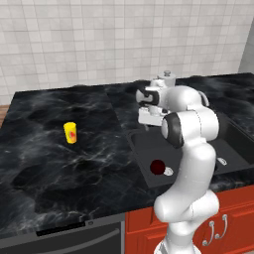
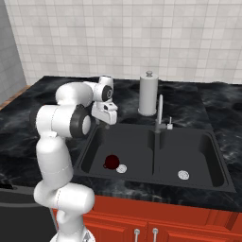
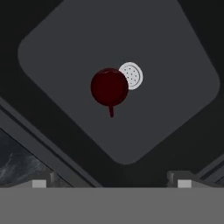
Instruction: Move any existing items from the left basin to the right basin for drying. Then move the cup from the counter to the left basin of the sink for washing.
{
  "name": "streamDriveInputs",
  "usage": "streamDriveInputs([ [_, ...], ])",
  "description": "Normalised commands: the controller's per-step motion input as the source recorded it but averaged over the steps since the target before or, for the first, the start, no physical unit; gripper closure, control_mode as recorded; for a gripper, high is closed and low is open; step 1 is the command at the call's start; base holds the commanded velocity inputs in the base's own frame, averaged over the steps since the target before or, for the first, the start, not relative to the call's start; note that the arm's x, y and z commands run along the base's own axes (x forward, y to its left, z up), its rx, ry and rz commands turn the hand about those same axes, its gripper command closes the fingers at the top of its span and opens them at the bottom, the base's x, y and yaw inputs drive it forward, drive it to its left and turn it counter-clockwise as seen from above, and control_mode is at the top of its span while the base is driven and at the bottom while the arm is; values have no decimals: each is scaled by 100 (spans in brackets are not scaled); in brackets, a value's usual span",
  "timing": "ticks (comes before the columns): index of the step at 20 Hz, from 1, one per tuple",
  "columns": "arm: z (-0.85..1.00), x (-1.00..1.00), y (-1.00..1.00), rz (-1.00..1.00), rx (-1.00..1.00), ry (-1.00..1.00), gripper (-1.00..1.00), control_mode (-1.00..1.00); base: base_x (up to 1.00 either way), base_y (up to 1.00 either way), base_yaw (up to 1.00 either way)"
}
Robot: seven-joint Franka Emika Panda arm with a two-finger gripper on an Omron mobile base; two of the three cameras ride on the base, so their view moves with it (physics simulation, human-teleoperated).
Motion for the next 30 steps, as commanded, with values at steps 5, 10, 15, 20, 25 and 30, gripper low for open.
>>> streamDriveInputs([
  [5,-1,19,0,0,0,1,-100,-100,0,0,0],
  [10,-5,6,0,0,0,0,-100,-100,0,0,0],
  [15,-6,3,0,0,0,0,-100,-100,0,0,0],
  [20,-7,0,0,0,1,0,-100,-100,0,0,0],
  [25,-7,0,0,0,2,0,-100,-100,0,0,0],
  [30,-9,0,0,0,1,0,-100,-100,0,0,0],
])
